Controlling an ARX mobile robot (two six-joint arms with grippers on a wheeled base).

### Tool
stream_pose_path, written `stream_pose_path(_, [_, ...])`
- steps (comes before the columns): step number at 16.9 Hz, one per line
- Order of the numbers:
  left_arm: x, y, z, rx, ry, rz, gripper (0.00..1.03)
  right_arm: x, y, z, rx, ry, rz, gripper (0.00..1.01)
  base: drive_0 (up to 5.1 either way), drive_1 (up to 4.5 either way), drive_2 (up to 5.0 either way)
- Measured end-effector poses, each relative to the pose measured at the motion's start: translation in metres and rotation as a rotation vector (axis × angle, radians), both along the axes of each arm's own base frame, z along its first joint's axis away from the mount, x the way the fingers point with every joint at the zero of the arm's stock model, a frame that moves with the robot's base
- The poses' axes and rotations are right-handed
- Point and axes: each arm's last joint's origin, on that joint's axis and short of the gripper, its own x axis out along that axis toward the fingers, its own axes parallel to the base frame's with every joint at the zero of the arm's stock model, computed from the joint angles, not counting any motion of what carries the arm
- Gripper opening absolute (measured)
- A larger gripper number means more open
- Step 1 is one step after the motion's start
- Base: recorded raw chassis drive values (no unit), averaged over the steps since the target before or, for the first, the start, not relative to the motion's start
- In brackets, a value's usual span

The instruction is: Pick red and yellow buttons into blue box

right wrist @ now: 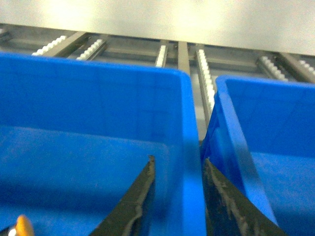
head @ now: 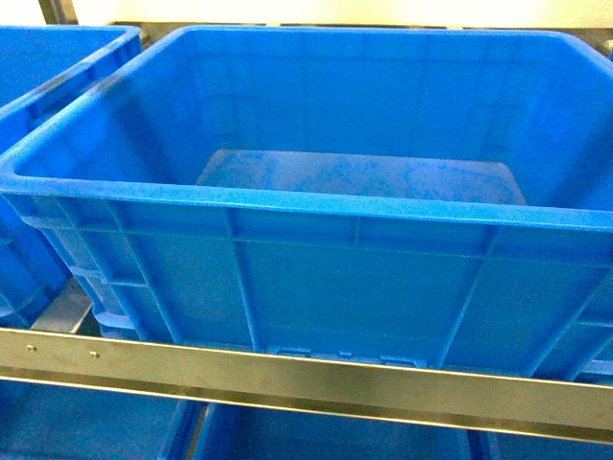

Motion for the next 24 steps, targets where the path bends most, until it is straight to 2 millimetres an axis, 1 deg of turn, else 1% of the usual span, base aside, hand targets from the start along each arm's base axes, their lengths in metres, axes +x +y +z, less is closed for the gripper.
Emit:
stream_pose_path(1, [-0.008,0.005,-0.007,0.002,0.007,-0.012,0.23,-0.012,-0.006,-0.009,0.007,0.016,0.015,0.23,0.0,0.00,0.0])
stream_pose_path(3, [-0.021,0.018,-0.014,-0.002,0.003,0.016,0.02,-0.033,-0.018,-0.020,0.015,0.027,0.008,0.01,0.0,0.00,0.0])
stream_pose_path(5, [-0.034,0.025,-0.021,-0.006,0.004,-0.001,0.02,-0.053,-0.028,-0.028,0.023,0.022,0.011,0.02,0.0,0.00,0.0])
stream_pose_path(7, [-0.045,0.031,-0.026,-0.006,0.005,0.006,0.02,-0.069,-0.035,-0.035,0.023,0.029,0.005,0.02,0.0,0.00,0.0])
stream_pose_path(10, [-0.049,0.033,-0.028,-0.006,0.004,0.009,0.02,-0.075,-0.037,-0.037,0.023,0.028,0.009,0.02,0.0,0.00,0.0])
stream_pose_path(11, [-0.053,0.035,-0.030,-0.006,0.003,0.008,0.02,-0.081,-0.038,-0.039,0.024,0.025,0.013,0.02,0.0,0.00,0.0])
stream_pose_path(12, [-0.057,0.040,-0.032,-0.006,0.006,-0.016,0.02,-0.087,-0.041,-0.041,0.024,0.027,0.012,0.02,0.0,0.00,0.0])
stream_pose_path(14, [-0.063,0.047,-0.034,-0.008,0.006,0.021,0.02,-0.096,-0.051,-0.044,0.024,0.029,0.013,0.02,0.0,0.00,0.0])
stream_pose_path(16, [-0.067,0.046,-0.036,-0.008,-0.007,0.006,0.02,-0.102,-0.054,-0.046,0.024,0.027,-0.003,0.02,0.0,0.00,0.0])
stream_pose_path(17, [-0.069,0.046,-0.041,-0.007,-0.020,-0.002,0.02,-0.106,-0.054,-0.046,0.024,0.024,0.003,0.02,0.0,0.00,0.0])
stream_pose_path(18, [-0.071,0.046,-0.042,-0.008,-0.004,-0.001,0.02,-0.109,-0.053,-0.050,0.024,-0.009,0.010,0.02,0.0,0.00,0.0])
stream_pose_path(20, [-0.076,0.046,-0.040,-0.008,-0.013,0.001,0.02,-0.115,-0.053,-0.059,0.024,0.050,0.009,0.02,0.0,0.00,0.0])
stream_pose_path(22, [-0.081,0.046,-0.038,-0.008,-0.021,0.001,0.02,-0.123,-0.053,-0.052,0.024,0.006,0.011,0.02,0.0,0.00,0.0])
stream_pose_path(24, [-0.088,0.046,-0.038,-0.008,-0.020,0.001,0.02,-0.131,-0.053,-0.050,0.024,0.003,0.011,0.02,0.0,0.00,0.0])
